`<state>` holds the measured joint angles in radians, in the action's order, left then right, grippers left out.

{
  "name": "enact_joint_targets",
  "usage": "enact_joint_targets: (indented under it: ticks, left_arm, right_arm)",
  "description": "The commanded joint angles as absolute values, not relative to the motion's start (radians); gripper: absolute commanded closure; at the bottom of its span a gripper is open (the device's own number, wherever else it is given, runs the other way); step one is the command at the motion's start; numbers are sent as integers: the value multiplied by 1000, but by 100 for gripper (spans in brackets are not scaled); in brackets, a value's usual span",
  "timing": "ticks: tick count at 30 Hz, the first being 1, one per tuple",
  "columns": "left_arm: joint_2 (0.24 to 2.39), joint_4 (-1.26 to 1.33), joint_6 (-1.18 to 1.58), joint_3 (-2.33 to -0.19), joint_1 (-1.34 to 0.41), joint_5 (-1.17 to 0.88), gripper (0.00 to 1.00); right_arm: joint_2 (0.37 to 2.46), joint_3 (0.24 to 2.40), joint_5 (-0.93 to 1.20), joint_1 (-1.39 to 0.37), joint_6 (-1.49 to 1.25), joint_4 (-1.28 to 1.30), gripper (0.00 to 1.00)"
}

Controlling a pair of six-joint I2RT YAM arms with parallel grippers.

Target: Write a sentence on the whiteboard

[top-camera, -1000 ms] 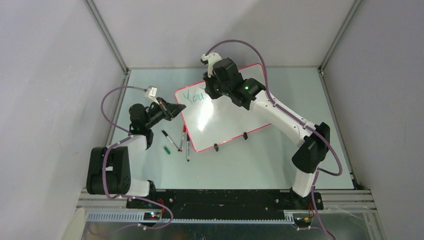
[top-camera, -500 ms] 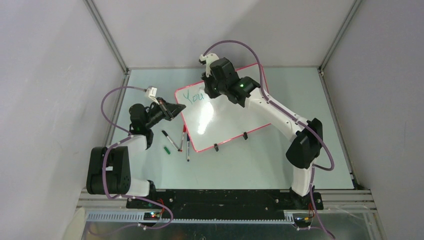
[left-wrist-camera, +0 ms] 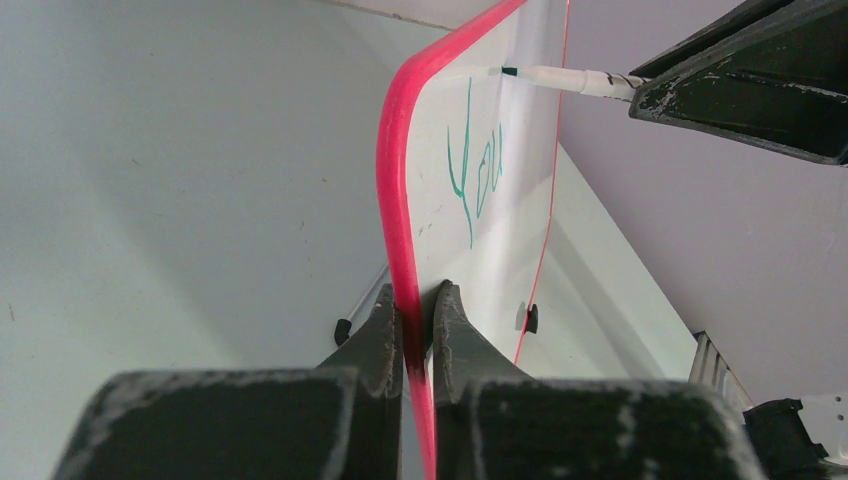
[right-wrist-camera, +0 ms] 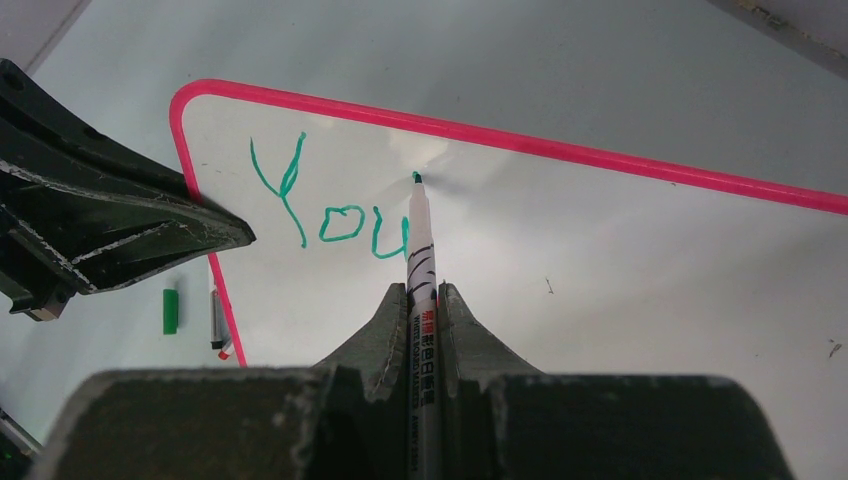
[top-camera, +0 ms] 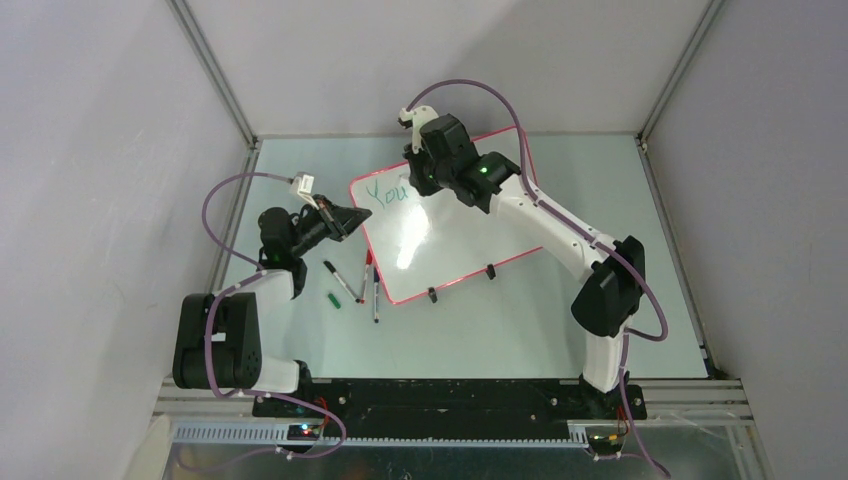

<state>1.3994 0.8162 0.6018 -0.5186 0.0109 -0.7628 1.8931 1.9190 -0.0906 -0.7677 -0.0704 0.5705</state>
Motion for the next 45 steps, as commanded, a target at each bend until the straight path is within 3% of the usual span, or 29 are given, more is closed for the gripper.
enact_joint_targets:
  ticks: [1, 18, 45]
  left_arm:
    - [1435, 683, 410, -491, -3, -659, 100]
    - [1433, 681, 410, -489, -3, -659, 100]
    - [1441, 680, 409, -495, -3, -654, 100]
  right_arm:
    - [1872, 1926, -117, -758, -67, 564, 100]
    - [1788, 1868, -99, -761, -71, 537, 100]
    - [1623, 1549, -61, -724, -74, 320, 100]
